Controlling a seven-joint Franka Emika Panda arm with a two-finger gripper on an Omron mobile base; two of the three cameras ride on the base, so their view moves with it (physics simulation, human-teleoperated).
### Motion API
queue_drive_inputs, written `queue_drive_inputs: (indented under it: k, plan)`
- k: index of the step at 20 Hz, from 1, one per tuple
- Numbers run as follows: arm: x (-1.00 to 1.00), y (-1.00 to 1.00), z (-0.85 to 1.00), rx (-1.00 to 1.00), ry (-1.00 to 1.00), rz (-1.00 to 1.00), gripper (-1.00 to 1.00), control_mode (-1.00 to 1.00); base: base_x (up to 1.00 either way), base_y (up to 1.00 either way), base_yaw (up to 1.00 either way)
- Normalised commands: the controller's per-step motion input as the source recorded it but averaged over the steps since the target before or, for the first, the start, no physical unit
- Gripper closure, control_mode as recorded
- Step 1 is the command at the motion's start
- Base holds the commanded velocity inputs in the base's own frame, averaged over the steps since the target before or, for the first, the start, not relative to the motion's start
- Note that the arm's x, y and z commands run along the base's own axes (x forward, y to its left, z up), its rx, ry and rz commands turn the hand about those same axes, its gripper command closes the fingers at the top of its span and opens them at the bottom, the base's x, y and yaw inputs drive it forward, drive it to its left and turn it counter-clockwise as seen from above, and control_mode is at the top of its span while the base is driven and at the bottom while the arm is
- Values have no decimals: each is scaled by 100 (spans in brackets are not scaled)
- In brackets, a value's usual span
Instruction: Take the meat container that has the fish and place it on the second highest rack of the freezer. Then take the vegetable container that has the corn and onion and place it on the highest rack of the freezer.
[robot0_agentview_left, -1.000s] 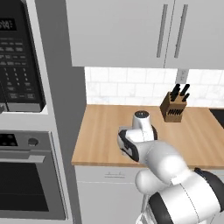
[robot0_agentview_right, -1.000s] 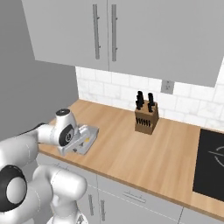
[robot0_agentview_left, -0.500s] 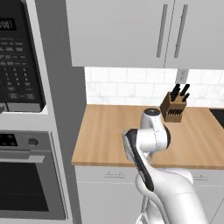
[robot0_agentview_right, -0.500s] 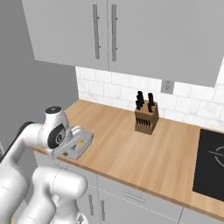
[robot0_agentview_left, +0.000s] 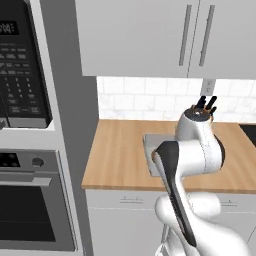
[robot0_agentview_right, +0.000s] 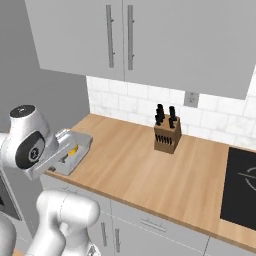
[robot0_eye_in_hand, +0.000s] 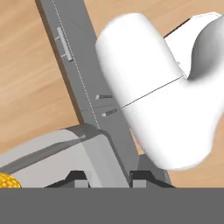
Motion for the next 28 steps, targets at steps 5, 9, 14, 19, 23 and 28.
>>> queue_drive_inputs:
  k: [5, 9, 14, 19, 23, 28]
  plan:
    - [-83, 6, 79, -12, -2, 0, 100, -100, 0, 0, 0]
    - [-100, 0, 28, -10, -5, 0, 100, -100, 0, 0, 0]
    - [-100, -4, 4, 0, -5, -2, 100, -100, 0, 0, 0]
    - [-4, 0, 0, 0, -3, -1, 100, -100, 0, 0, 0]
    - [0, 0, 0, 0, 0, 0, 100, 100, -80, 0, 3]
    - [0, 0, 0, 0, 0, 0, 100, 100, -96, 28, 3]
